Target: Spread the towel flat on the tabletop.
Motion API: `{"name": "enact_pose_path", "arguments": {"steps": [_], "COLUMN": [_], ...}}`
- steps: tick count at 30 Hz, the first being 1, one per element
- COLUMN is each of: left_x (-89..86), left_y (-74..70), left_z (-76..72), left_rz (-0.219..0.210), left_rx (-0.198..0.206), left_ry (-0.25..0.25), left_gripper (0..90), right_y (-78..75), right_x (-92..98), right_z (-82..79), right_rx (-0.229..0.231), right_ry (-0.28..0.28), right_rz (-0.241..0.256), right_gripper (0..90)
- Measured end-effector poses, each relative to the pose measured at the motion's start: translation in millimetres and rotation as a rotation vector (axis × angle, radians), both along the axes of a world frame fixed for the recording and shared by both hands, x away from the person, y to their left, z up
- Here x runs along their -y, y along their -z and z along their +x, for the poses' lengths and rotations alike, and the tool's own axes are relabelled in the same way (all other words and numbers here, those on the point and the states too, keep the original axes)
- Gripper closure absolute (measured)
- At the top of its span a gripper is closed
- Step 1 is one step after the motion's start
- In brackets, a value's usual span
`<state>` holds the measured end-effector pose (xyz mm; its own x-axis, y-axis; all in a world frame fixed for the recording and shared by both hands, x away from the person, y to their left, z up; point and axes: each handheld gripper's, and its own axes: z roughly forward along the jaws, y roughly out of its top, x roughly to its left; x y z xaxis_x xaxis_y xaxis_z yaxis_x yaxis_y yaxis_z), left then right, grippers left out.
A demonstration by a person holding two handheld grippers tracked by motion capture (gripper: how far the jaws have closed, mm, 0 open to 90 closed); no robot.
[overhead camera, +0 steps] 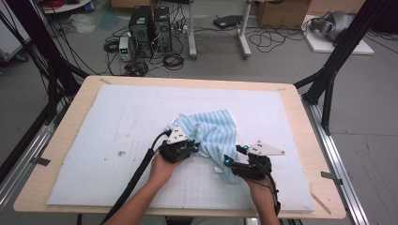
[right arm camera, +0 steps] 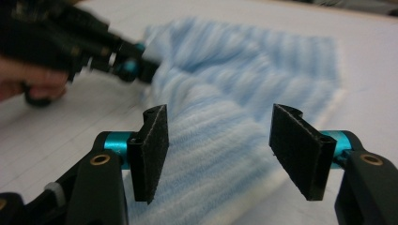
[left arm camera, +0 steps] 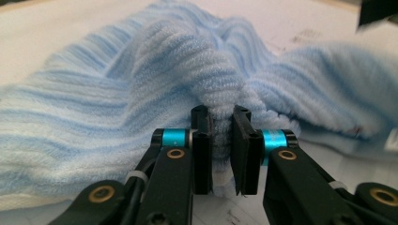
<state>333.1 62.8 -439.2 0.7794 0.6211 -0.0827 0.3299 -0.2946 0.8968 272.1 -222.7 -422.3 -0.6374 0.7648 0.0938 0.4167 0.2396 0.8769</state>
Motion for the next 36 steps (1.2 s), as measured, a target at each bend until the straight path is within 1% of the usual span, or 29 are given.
{"name": "enact_pose_path", "arguments": {"steps": [1, 2, 3, 4, 5, 6, 7, 8, 9, 10, 12, 13, 14, 15, 16, 17, 18, 20, 21, 22, 24, 25, 26, 27, 28, 29, 30, 34, 36], "left_x": [-3.5, -7.6, -12.4, -16.4, -23.1, -26.9, -33.7, -39.8, -46.4, -53.4, -65.4, -69.3, -70.9, -72.4, -72.5, -72.2, -71.9, -71.6, -71.5, -71.6, -72.3, -72.8, -73.8, -75.3, -77.2, -78.9, -80.7, -88.2, -93.6], "left_y": [-2.7, -5.6, -8.2, -10.0, -12.6, -14.0, -16.3, -18.4, -20.5, -22.5, -25.4, -26.5, -26.8, -26.8, -26.6, -26.3, -26.0, -25.6, -25.5, -25.4, -25.6, -25.8, -26.0, -26.2, -26.4, -26.5, -26.2, -25.0, -26.8], "left_z": [-0.2, -0.4, -0.3, -0.1, 0.3, 0.2, -0.2, -0.3, -0.4, -0.2, -0.1, -0.7, -1.3, -1.6, -1.8, -1.8, -1.5, -1.1, -1.0, -0.7, -0.7, -0.9, -1.4, -1.8, -2.0, -2.3, -2.6, -4.8, -5.8], "left_rz": [-0.015, -0.024, -0.04, -0.049, -0.062, -0.064, -0.072, -0.075, -0.078, -0.089, -0.116, -0.108, -0.105, -0.106, -0.106, -0.106, -0.104, -0.107, -0.11, -0.113, -0.113, -0.113, -0.117, -0.12, -0.12, -0.119, -0.119, -0.123, -0.133], "left_rx": [0.007, 0.01, 0.012, 0.013, 0.015, 0.019, 0.026, 0.031, 0.039, 0.04, 0.037, 0.043, 0.045, 0.046, 0.047, 0.047, 0.049, 0.048, 0.048, 0.048, 0.053, 0.053, 0.058, 0.062, 0.064, 0.068, 0.074, 0.085, 0.102], "left_ry": [0.004, 0.001, -0.004, -0.005, -0.004, -0.008, -0.013, -0.018, -0.026, -0.032, -0.035, -0.037, -0.039, -0.039, -0.041, -0.04, -0.04, -0.039, -0.041, -0.042, -0.044, -0.044, -0.049, -0.054, -0.054, -0.057, -0.058, -0.052, -0.058], "left_gripper": [79.9, 79.9, 79.9, 80.0, 80.0, 80.3, 80.3, 80.3, 80.6, 80.6, 80.6, 80.6, 80.6, 80.7, 80.6, 80.6, 80.6, 80.5, 80.4, 80.1, 80.1, 80.1, 80.0, 80.1, 80.1, 80.1, 80.1, 79.7, 81.0], "right_y": [3.0, 5.8, 8.0, 10.1, 12.0, 14.2, 14.8, 14.9, 14.1, 13.0, 10.6, 9.0, 7.4, 6.3, 4.7, 4.4, 4.9, 9.7, 12.9, 16.6, 23.1, 25.3, 25.5, 24.1, 22.6, 21.6, 20.8, 12.4, 6.0], "right_x": [-4.9, -9.9, -15.1, -19.6, -21.9, -25.0, -27.0, -29.9, -31.0, -31.3, -30.6, -30.4, -31.1, -32.1, -36.0, -40.7, -45.3, -58.8, -64.0, -69.0, -77.6, -80.3, -81.0, -81.1, -80.7, -80.3, -78.9, -65.3, -56.5], "right_z": [1.9, 3.7, 4.7, 6.7, 9.0, 11.8, 12.4, 12.1, 11.8, 11.4, 11.3, 12.1, 13.4, 14.7, 15.4, 15.7, 15.5, 16.4, 17.4, 19.0, 21.9, 23.2, 23.8, 23.8, 22.7, 20.9, 19.3, 12.8, 10.2], "right_rx": [-0.028, -0.039, -0.032, -0.04, -0.054, -0.082, -0.085, -0.066, -0.055, -0.039, -0.032, -0.038, -0.056, -0.078, -0.093, -0.081, -0.072, -0.069, -0.079, -0.091, -0.122, -0.123, -0.127, -0.118, -0.102, -0.094, -0.082, -0.061, -0.037], "right_ry": [-0.027, -0.052, -0.067, -0.07, -0.078, -0.075, -0.073, -0.073, -0.067, -0.063, -0.057, -0.056, -0.046, -0.039, -0.036, -0.056, -0.072, -0.108, -0.121, -0.138, -0.171, -0.183, -0.191, -0.208, -0.212, -0.216, -0.222, -0.207, -0.194], "right_rz": [0.001, -0.004, -0.046, -0.087, -0.097, -0.107, -0.127, -0.151, -0.156, -0.155, -0.132, -0.096, -0.041, 0.011, 0.063, 0.056, 0.037, -0.033, -0.066, -0.1, -0.17, -0.196, -0.185, -0.191, -0.208, -0.219, -0.228, -0.179, -0.173], "right_gripper": [37.8, 44.1, 49.6, 55.4, 63.0, 72.9, 83.3, 88.0, 89.4, 89.4, 88.9, 75.7, 58.1, 46.0, 39.6, 37.0, 34.9, 33.2, 33.4, 35.9, 48.6, 53.2, 62.2, 72.5, 80.8, 84.1, 84.8, 85.3, 85.3]}}
